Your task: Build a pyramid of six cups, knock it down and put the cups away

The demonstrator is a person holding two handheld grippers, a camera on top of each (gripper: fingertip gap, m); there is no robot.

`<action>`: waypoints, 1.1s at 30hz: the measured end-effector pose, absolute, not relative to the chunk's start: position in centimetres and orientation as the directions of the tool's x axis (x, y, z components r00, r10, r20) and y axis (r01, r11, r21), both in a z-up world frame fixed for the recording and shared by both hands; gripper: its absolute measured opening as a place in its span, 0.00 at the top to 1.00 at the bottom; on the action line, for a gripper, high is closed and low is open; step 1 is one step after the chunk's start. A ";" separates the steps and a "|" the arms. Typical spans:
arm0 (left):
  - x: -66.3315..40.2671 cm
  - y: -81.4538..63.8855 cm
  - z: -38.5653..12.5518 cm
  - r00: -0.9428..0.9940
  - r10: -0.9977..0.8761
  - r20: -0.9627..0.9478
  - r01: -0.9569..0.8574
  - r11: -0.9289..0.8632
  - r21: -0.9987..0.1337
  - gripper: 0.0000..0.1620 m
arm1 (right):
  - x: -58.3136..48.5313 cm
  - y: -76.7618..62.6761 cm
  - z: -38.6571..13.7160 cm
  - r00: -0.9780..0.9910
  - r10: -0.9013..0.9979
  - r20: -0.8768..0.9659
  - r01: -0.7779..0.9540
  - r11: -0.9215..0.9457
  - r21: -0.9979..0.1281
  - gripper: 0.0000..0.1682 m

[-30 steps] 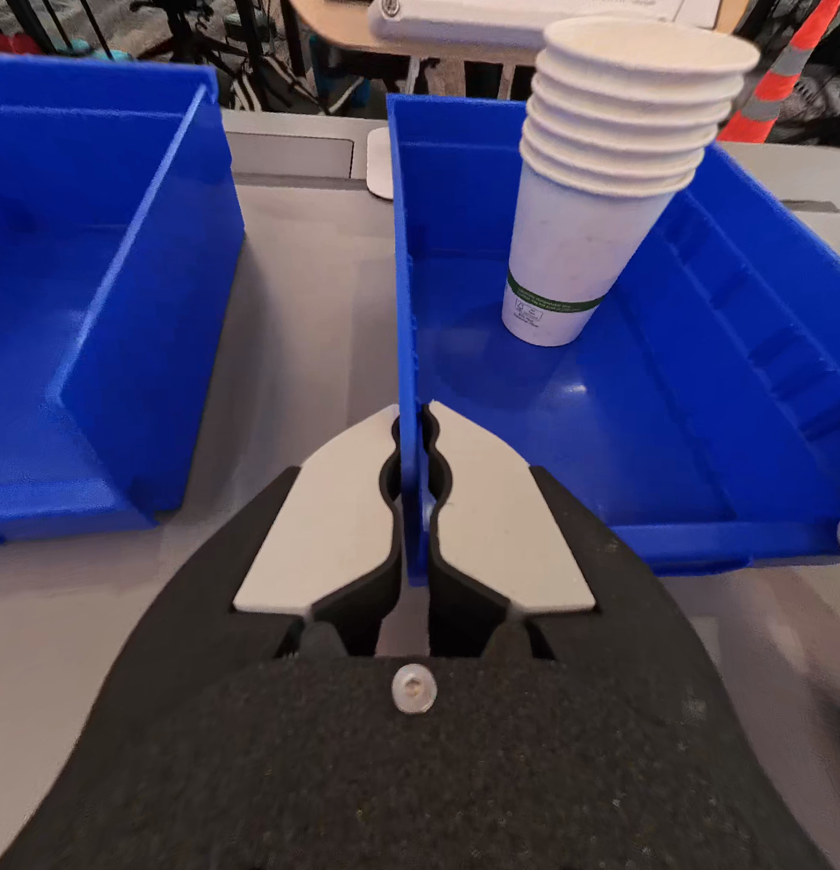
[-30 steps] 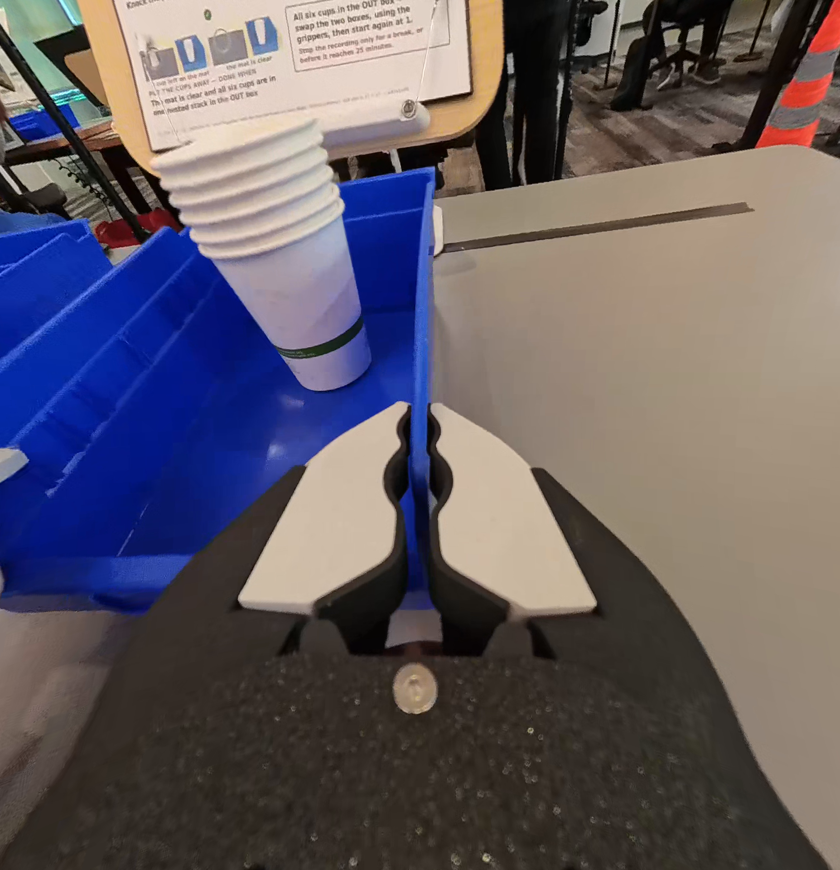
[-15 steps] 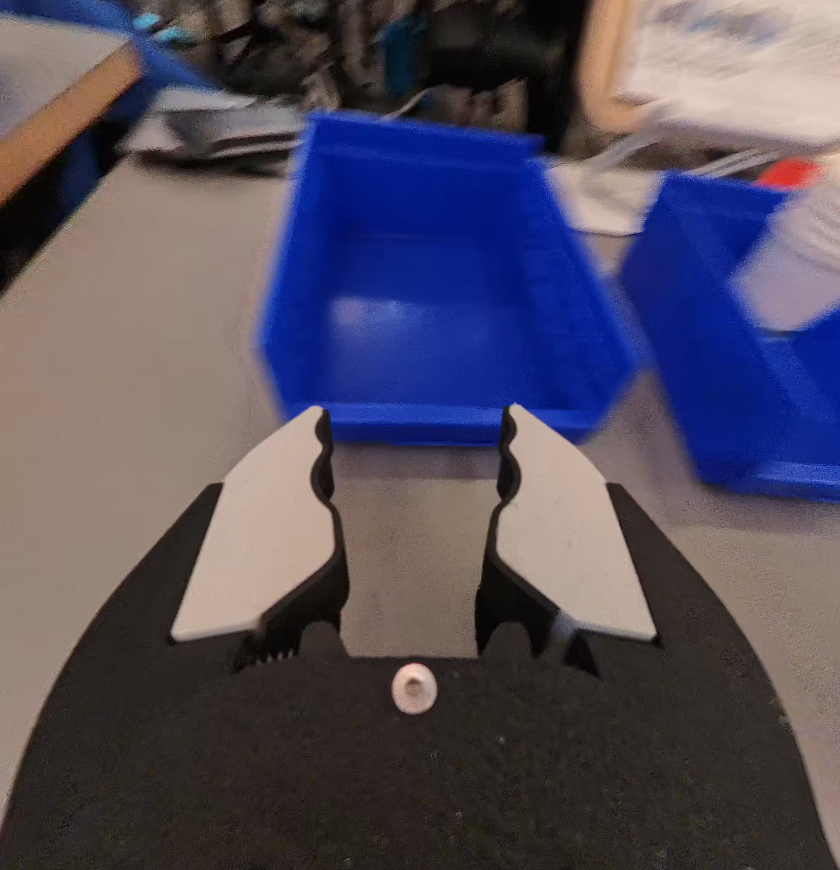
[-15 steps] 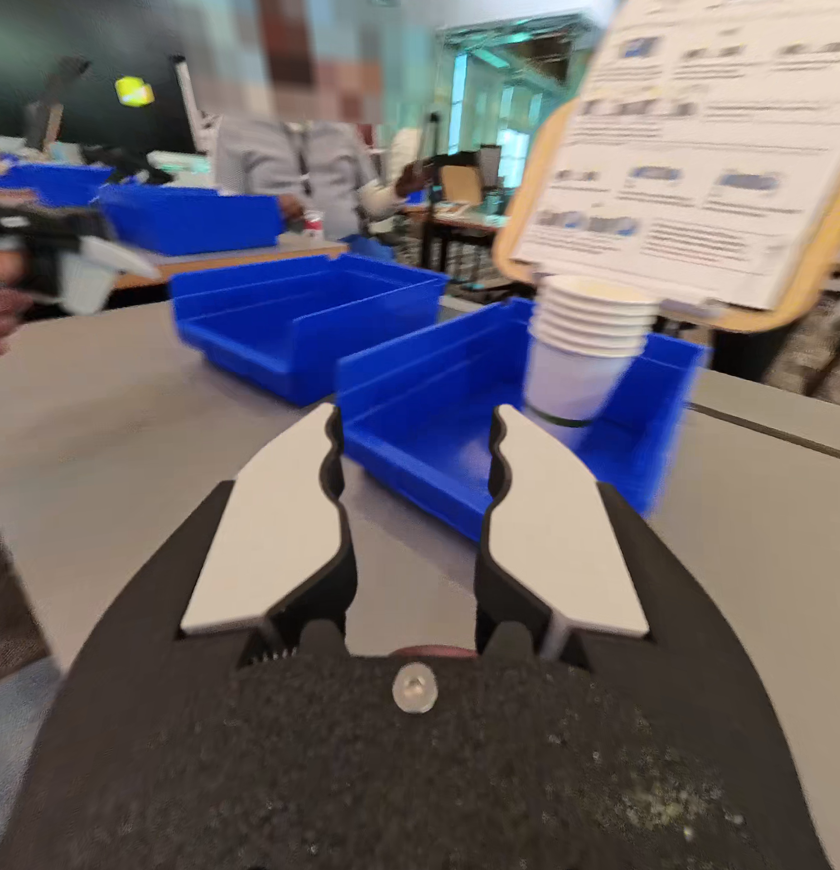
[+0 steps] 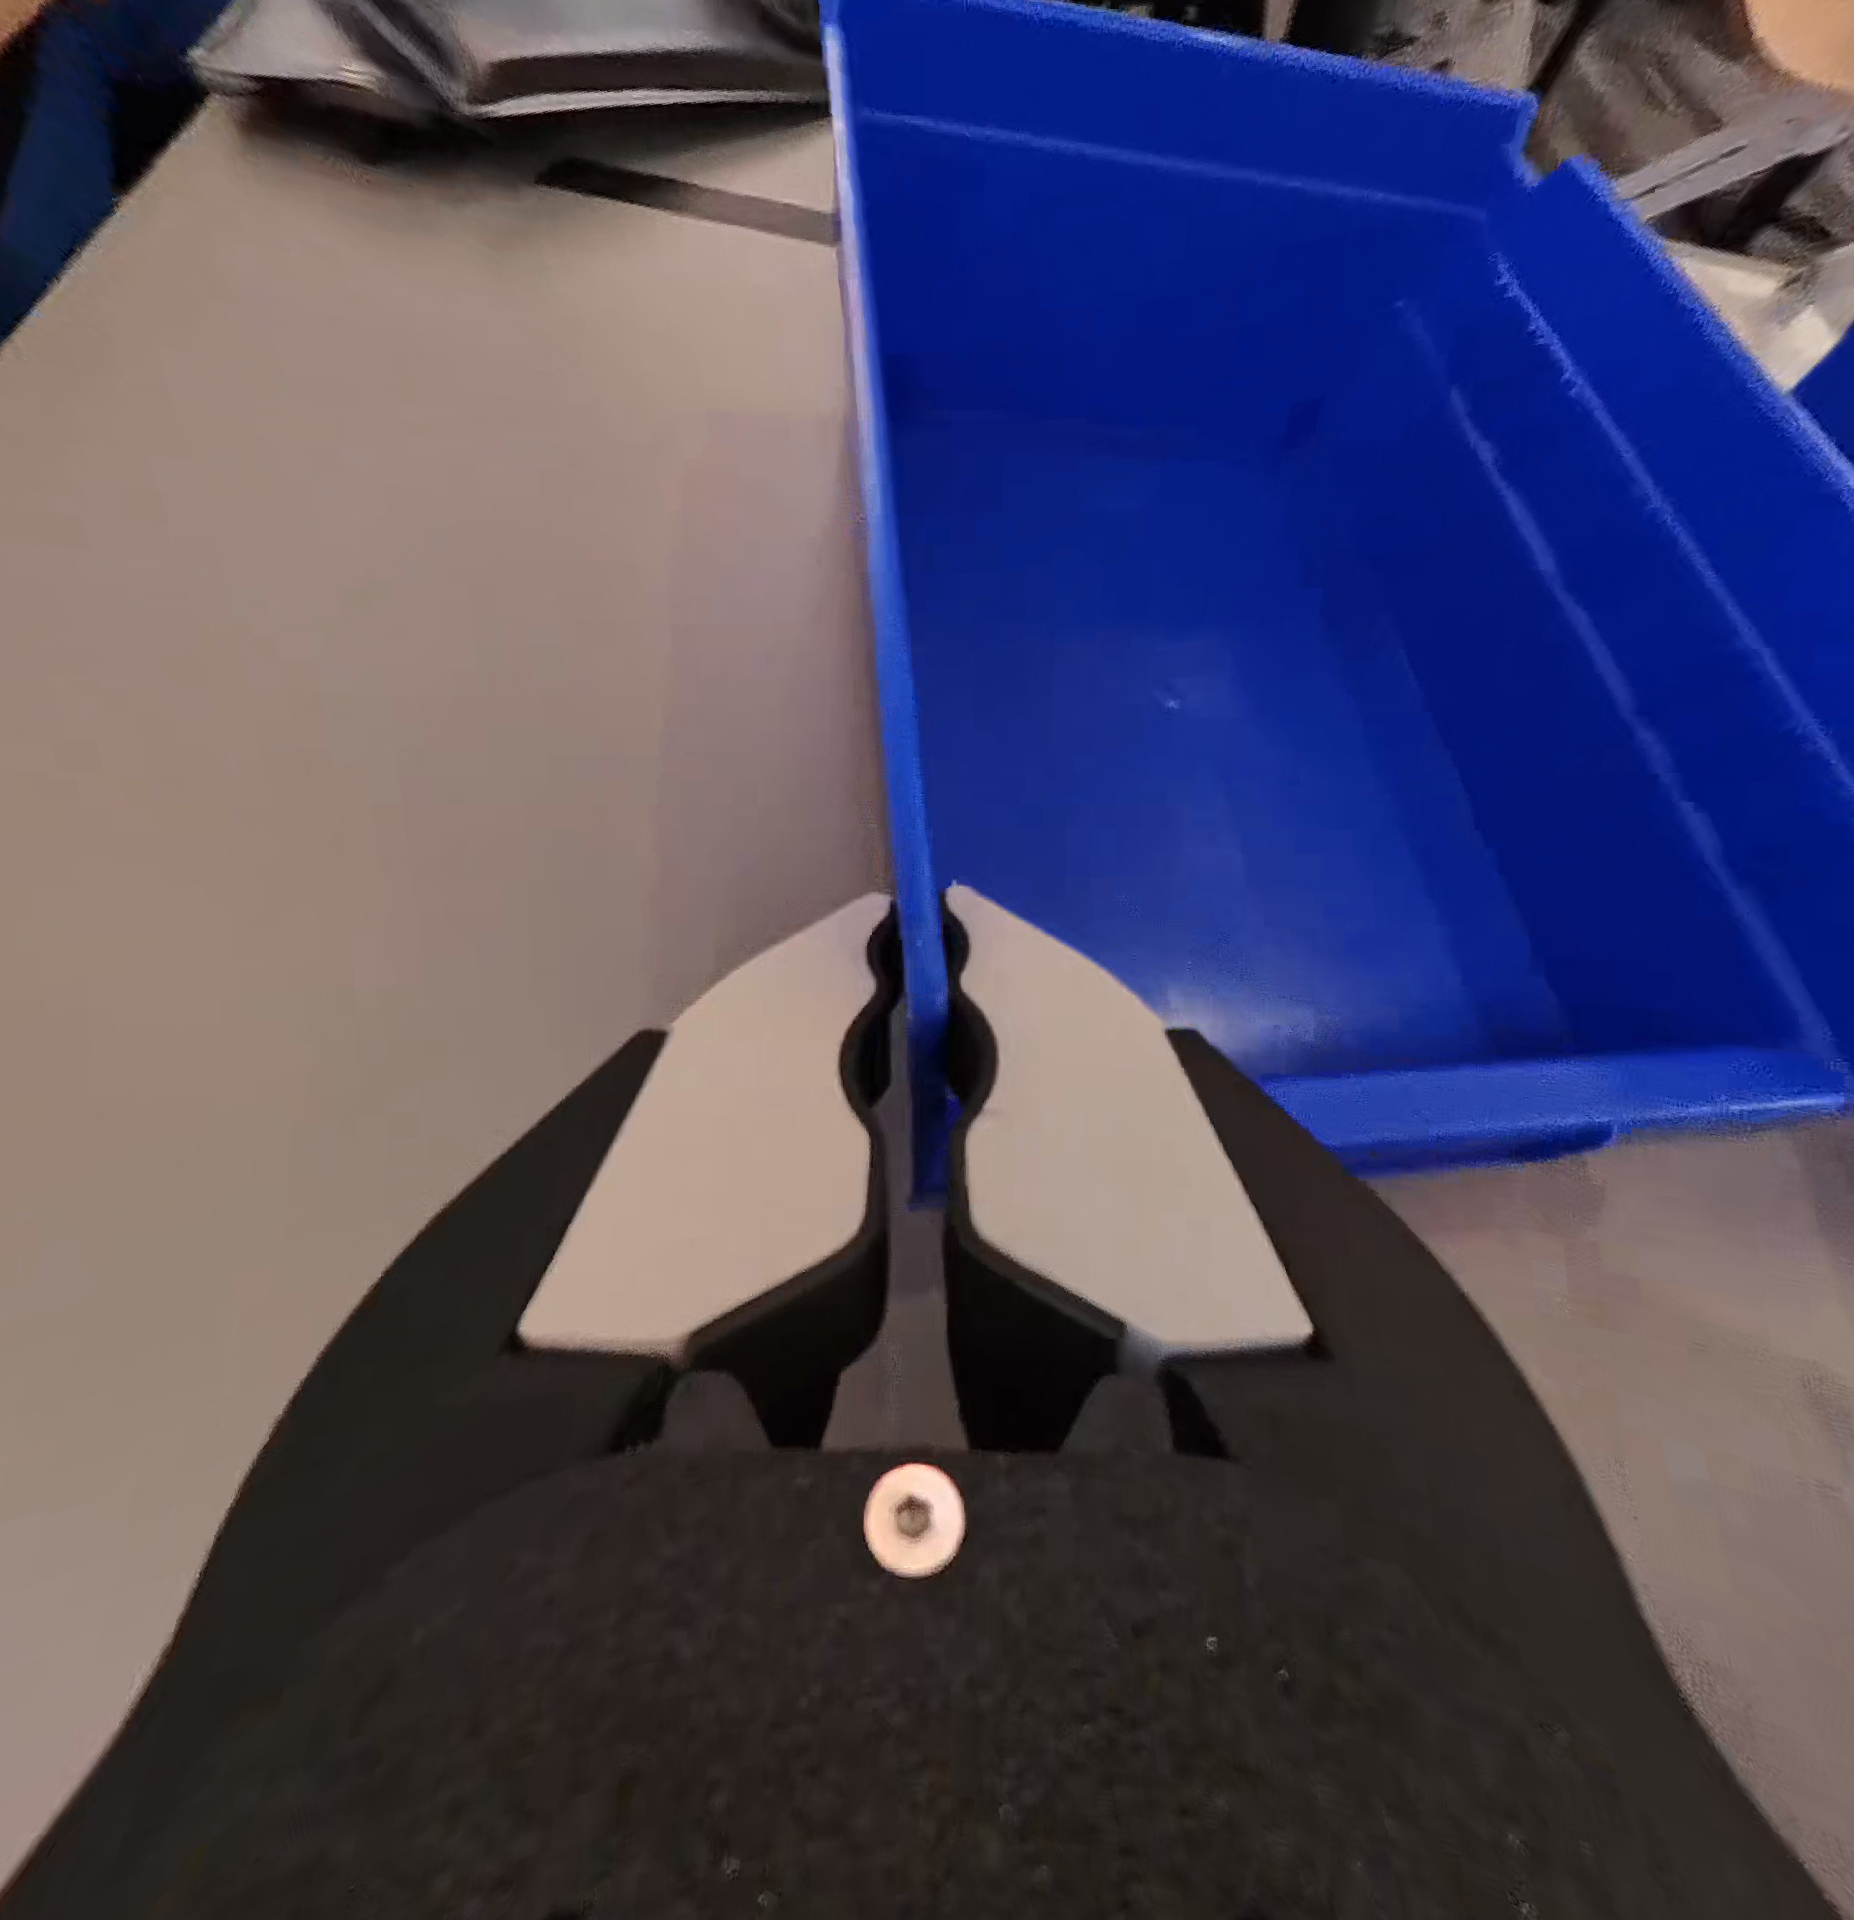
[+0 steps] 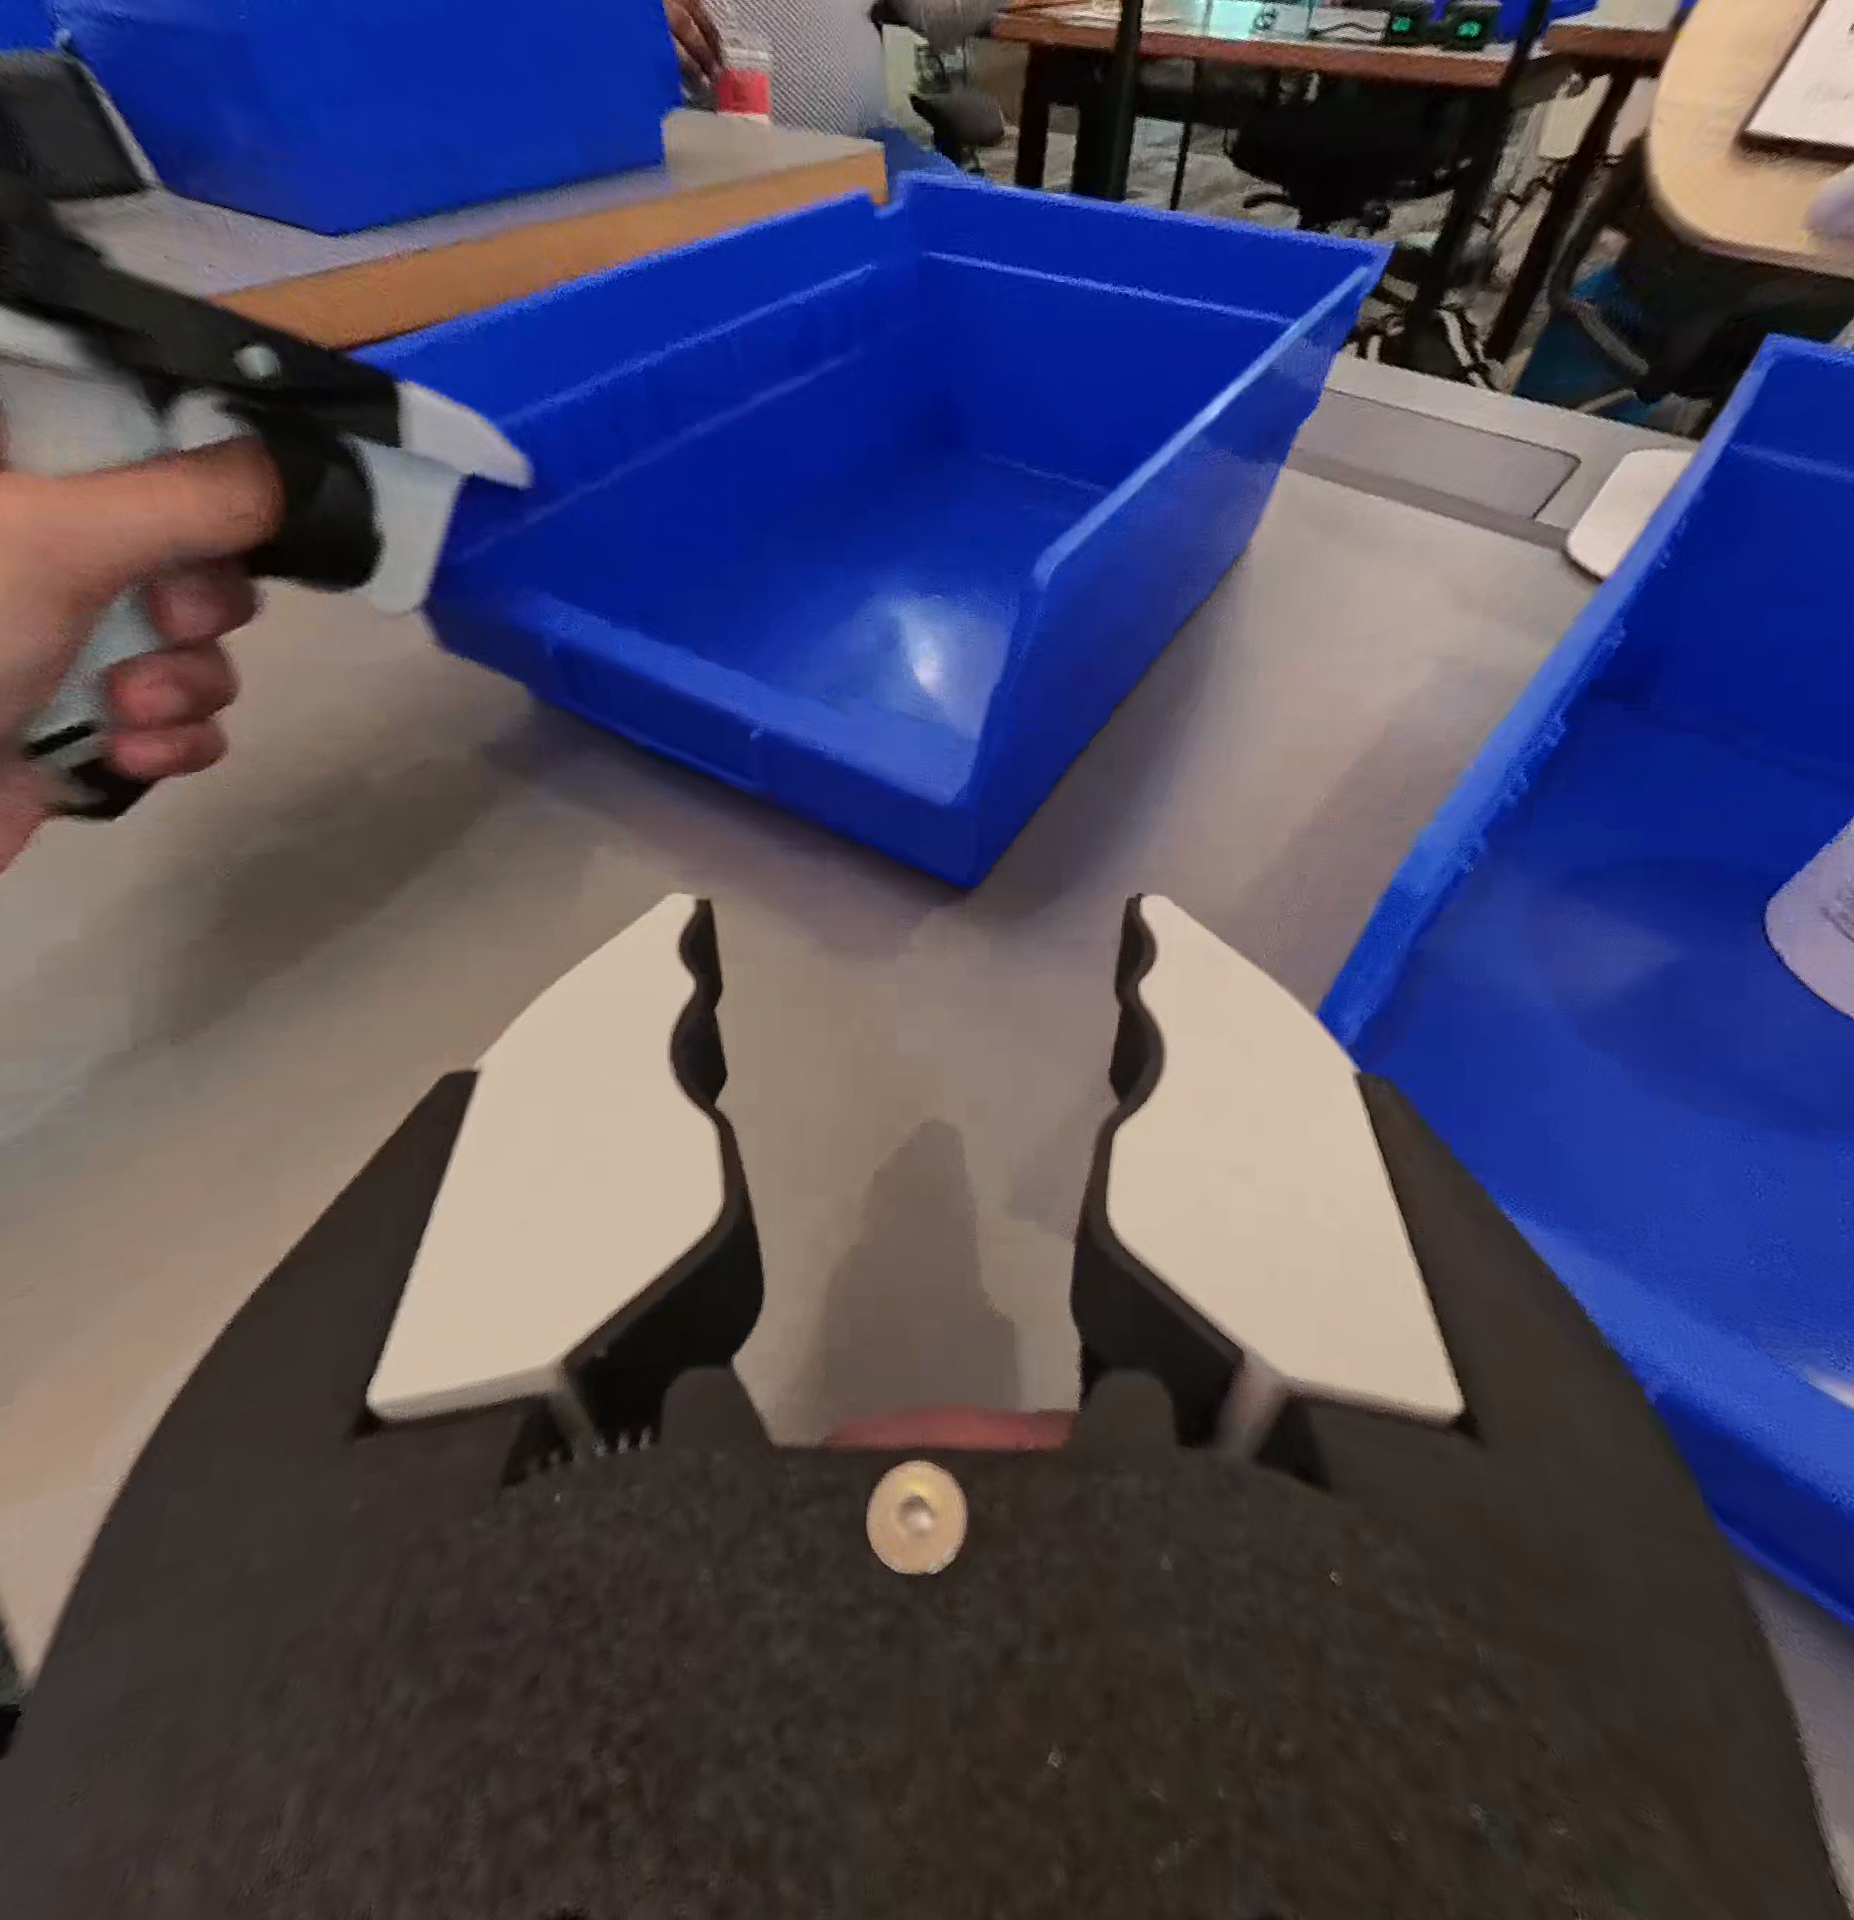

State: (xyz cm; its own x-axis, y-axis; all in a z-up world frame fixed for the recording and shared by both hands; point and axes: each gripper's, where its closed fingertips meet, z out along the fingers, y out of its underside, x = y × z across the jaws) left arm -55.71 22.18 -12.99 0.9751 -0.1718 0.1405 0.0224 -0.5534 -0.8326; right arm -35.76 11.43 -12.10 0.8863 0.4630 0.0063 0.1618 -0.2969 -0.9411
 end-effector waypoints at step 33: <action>-12.5 10.9 8.7 0.879 -0.477 -0.010 -0.040 -0.053 -0.998 0.97 | 6.8 5.1 7.3 0.985 -0.154 0.078 0.059 -0.126 -0.990 0.97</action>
State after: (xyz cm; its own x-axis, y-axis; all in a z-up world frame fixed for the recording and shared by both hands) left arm -12.45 10.86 8.65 0.8789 -0.4770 -0.0101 -0.0402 -0.0530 -0.9978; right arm 6.76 5.12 7.25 0.9850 -0.1538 0.0782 0.0589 -0.1259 -0.9903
